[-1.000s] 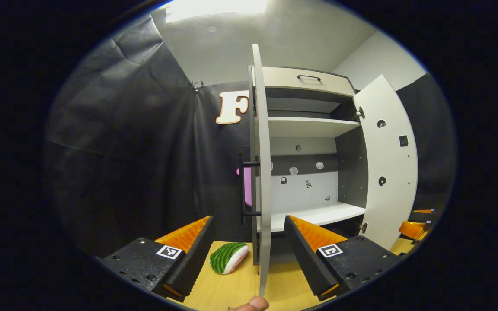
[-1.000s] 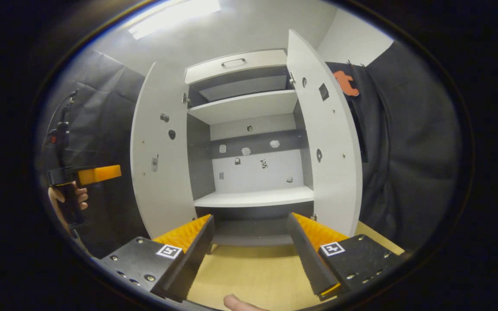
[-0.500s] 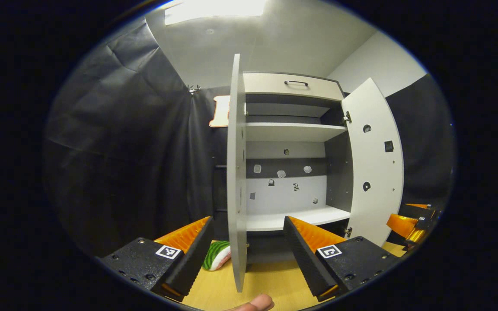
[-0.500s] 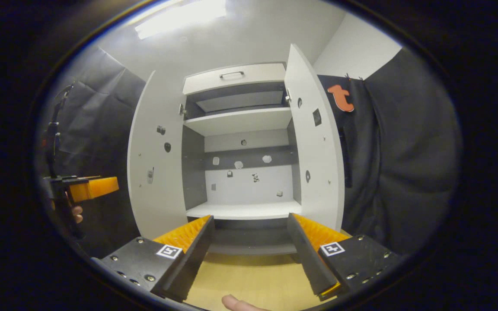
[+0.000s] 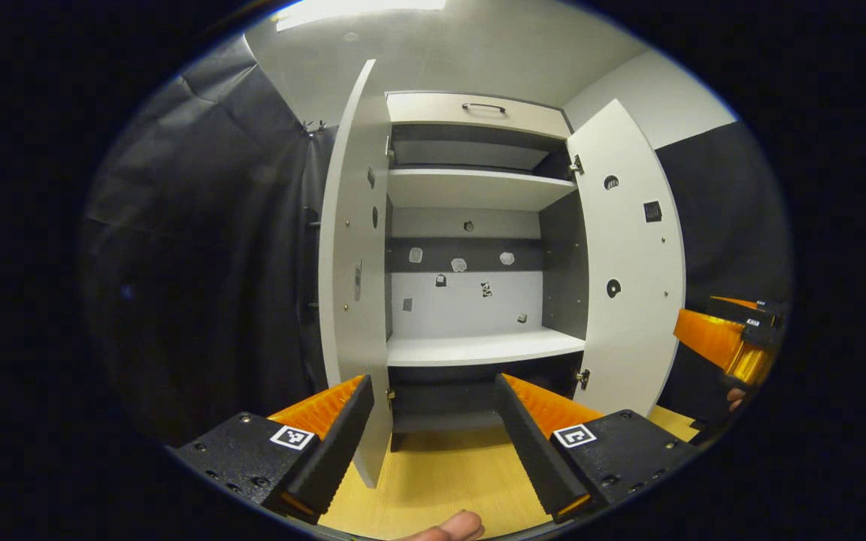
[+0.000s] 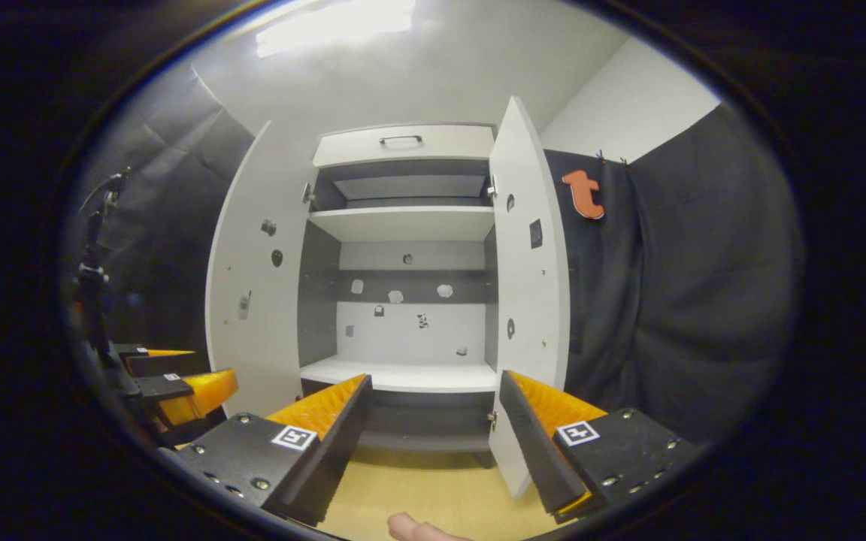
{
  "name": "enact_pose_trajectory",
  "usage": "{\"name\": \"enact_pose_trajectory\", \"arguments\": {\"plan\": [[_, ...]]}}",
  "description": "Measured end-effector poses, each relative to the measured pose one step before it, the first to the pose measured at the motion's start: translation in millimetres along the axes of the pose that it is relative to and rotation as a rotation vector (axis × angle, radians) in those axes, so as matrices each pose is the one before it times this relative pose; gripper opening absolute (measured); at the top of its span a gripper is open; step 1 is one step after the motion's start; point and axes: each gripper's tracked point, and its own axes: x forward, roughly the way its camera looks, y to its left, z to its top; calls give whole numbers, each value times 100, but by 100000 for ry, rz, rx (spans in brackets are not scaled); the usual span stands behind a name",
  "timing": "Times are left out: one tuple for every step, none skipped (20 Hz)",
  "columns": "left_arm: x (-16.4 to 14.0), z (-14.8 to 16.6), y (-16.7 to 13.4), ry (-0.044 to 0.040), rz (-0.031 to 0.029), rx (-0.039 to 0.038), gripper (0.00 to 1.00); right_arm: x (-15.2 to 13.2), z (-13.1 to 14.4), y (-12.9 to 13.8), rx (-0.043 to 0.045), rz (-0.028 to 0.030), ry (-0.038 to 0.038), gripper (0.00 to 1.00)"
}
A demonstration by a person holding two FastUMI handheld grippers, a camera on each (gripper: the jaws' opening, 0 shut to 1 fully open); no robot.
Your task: Open the right door of the double-door shoe cabinet with the right hand, and open the left door with the left hand.
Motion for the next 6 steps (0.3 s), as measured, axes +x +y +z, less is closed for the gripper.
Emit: {"name": "enact_pose_trajectory", "arguments": {"plan": [[53,117,-87,-851,299,127,100,-134,102,-13,-164,76,-430,100],[9,15,-214,-188,-162,214,100,-121,35,-30,-142,35,-384,100],[-20,-151,-241,293,-552,-78,99,-64,-17,-90,-268,-349,-195,100],[32,-160,-231,227,-714,-230,99,-97,-146,-66,-839,-318,93,100],[-87,-46,-2,125,-249,-34,99,-83,-147,-7,-1259,-146,186,100],[-66,-101,-1,-73,-58,260,99,-1,-207,-6,-1058,-212,233,100]]}}
